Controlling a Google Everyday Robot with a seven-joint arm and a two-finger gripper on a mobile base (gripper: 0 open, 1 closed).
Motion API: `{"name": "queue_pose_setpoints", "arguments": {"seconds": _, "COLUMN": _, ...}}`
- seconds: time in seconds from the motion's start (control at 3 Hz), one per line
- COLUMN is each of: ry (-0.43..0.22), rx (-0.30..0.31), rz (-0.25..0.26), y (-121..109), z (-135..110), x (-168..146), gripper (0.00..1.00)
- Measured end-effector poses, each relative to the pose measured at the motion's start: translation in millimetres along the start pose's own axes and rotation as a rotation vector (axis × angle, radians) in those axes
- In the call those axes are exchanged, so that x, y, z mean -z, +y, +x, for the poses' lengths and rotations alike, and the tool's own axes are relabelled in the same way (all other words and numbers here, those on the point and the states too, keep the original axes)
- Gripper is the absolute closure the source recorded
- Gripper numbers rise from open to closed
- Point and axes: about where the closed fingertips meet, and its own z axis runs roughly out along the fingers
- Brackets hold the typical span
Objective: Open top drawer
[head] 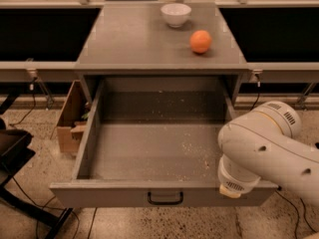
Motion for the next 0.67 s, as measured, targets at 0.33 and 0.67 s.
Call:
{"name": "queue_pose_setpoints", "arguments": {"seconds": 0.33, "ry": 0.000, "rx": 0.000, "rz": 0.000, "y": -0.2, "z": -0.1, "x": -0.4, "gripper": 0.82}}
{"name": "queue_pose_setpoints", "arguments": {"seconds": 0.67, "ry": 0.000, "rx": 0.000, "rz": 0.000, "y": -0.2, "z": -0.1, "x": -0.4, "gripper": 0.58}}
